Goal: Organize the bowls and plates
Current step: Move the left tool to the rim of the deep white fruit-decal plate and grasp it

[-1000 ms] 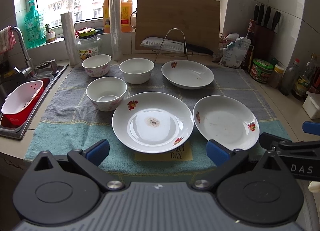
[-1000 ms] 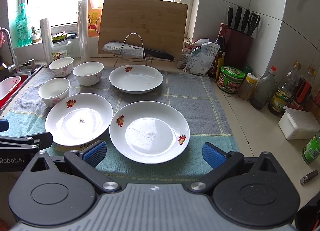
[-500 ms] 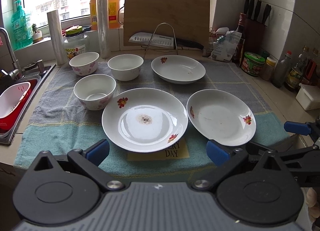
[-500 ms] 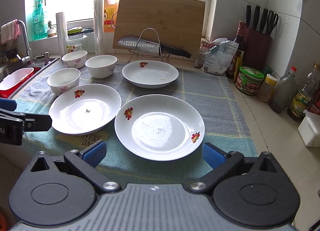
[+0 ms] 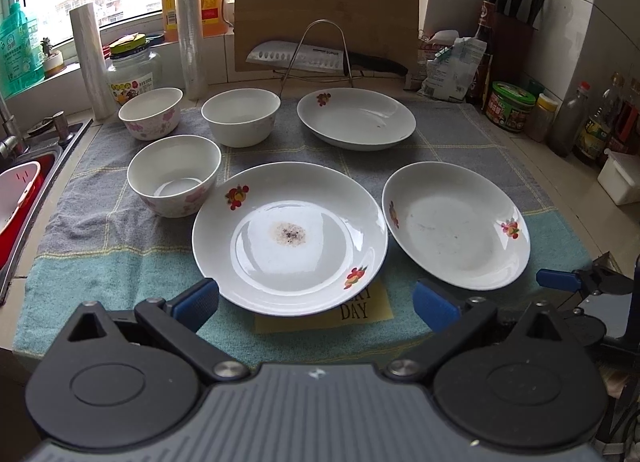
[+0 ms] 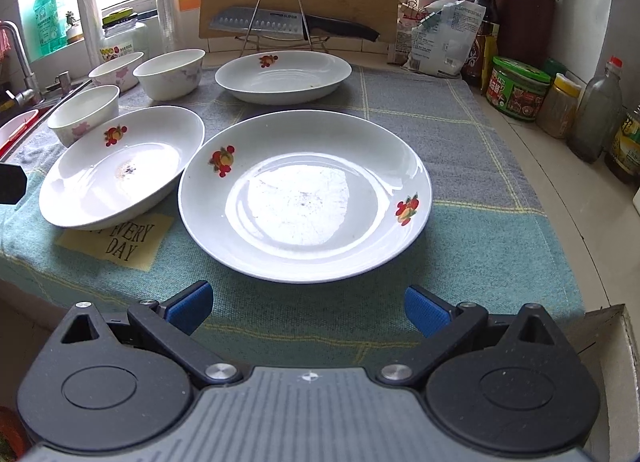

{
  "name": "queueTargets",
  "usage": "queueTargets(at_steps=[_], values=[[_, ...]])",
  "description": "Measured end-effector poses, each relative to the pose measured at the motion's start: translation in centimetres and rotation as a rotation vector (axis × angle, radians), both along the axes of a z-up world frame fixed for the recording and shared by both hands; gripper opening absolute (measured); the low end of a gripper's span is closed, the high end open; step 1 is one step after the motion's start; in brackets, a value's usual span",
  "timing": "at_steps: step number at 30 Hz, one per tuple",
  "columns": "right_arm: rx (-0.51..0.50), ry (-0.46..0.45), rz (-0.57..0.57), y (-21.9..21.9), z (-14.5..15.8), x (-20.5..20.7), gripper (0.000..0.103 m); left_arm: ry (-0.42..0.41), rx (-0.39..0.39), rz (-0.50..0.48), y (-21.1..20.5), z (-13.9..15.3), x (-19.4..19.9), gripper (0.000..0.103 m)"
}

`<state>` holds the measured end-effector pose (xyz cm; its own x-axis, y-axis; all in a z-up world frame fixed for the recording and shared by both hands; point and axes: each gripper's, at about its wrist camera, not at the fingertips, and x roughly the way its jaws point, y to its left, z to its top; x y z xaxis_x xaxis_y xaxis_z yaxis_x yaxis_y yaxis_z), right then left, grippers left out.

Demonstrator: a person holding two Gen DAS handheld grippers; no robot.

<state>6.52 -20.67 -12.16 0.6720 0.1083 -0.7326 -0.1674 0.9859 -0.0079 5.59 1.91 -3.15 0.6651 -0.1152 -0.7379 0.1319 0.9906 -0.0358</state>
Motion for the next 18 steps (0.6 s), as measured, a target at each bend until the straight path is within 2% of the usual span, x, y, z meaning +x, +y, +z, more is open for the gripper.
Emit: queueTargets(at_steps=[4,9,18], values=[[-0.032,0.003,0.003,0.1,-1.0,1.1,0.103,0.012,0.016,-0.035,-0.4,-0.4,1.9,0.102],[-0.01,0.011,0.007,-0.2,-1.6,2.2,0.103,0.03,0.034,-0.097,-1.5,-0.9,4.5,0.102],[-0.014,-0.014,0.074,-0.4,-1.8,3.2,0.103,0.052,0.055,-0.303,-5.9,-1.6,10.4,0.102]])
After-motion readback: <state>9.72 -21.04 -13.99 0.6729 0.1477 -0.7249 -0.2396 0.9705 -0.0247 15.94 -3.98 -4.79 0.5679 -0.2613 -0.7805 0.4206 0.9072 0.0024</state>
